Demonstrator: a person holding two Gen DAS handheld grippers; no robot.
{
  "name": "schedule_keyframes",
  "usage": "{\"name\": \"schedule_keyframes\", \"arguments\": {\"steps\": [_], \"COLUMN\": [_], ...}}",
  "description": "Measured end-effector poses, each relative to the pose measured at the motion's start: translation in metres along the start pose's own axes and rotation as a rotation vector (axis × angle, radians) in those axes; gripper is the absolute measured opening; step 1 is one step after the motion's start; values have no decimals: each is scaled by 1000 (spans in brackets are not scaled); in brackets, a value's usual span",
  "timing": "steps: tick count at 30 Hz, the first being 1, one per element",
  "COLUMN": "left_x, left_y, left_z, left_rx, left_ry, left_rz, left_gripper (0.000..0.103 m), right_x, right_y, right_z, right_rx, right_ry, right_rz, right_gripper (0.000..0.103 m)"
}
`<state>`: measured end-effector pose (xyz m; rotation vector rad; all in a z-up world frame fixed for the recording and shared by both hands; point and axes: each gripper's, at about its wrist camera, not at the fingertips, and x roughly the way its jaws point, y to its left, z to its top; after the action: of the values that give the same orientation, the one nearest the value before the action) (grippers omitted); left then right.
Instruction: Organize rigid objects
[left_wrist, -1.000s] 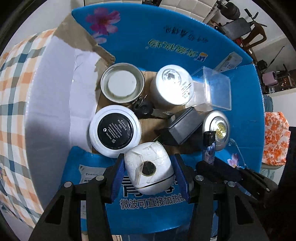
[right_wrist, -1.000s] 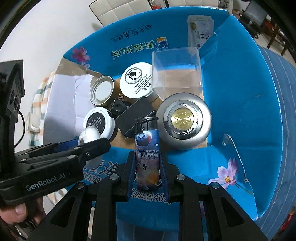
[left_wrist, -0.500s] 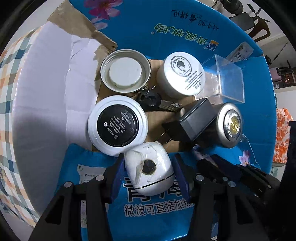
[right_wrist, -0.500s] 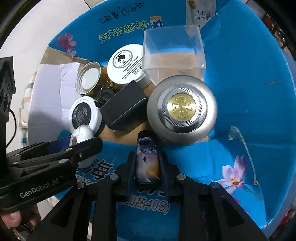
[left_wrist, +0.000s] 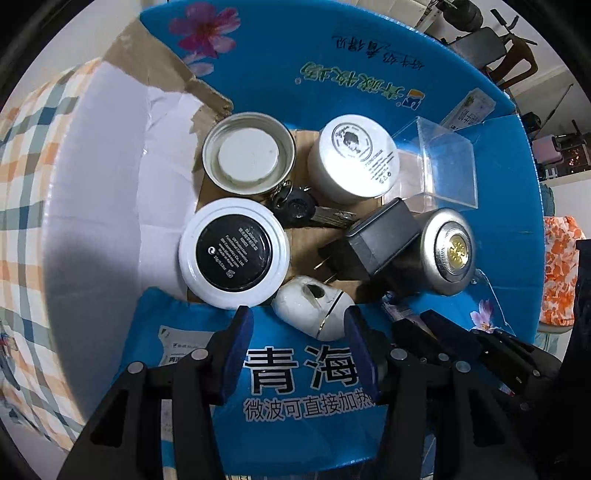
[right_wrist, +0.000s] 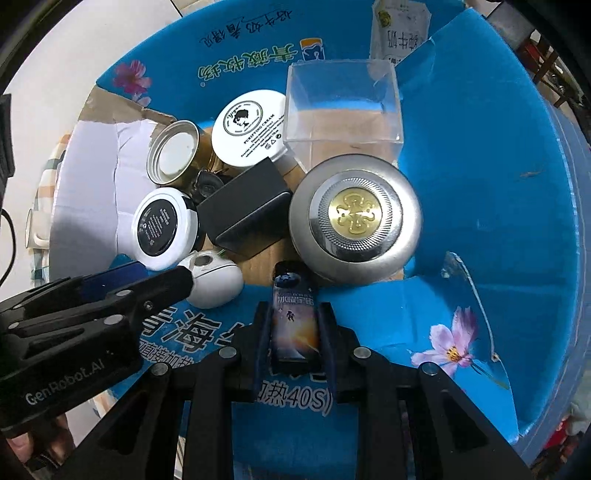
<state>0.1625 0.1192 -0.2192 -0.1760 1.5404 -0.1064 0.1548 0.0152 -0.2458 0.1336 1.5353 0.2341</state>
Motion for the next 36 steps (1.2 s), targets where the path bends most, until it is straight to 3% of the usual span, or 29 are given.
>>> {"name": "schedule_keyframes", "arguments": {"steps": [3, 8, 10, 11, 13, 16, 18, 25, 29, 36], "left_x": [-9, -23, -26, -28, -33, -38, -39, -53, -84, -161], "left_y": [-1, -2, 0, 2, 5, 10, 14, 2, -8, -31], "left_z": [-2, -3, -2, -1, -2, -1, -2, -5, -16, -47], "left_rx": [5, -5, -16, -24, -33, -49, -54, -28, -13, 5], "left_ry": [-15, -38, -40, -48, -58, -79, -88, -125, -178, -299], "left_rz": [16, 54, 71, 79, 89, 100, 105, 144, 159, 131], "left_gripper": [49, 49, 64, 66, 82, 98, 103, 103, 103, 103], "right_x": [-9, -26, -32, -34, -40, -42, -44, -65, -93, -179], "right_y": [0, -3, -5, -6, -9, -16, -16, -16, -12, -7], "right_z": [0, 0, 2, 3, 4, 4, 5, -4, -13, -43], "right_rx": [6, 42, 56, 59, 65, 71, 68, 41, 33, 29], "right_ry": [-10, -35, -45, -52, -67, -72, -78, -113, -153, -263], "right_rz": [-27, -69, -99, -122, -135, -153, -163, -171, -165, -127], "right_gripper": [29, 52, 67, 71, 79, 92, 93, 94, 94, 94]}}
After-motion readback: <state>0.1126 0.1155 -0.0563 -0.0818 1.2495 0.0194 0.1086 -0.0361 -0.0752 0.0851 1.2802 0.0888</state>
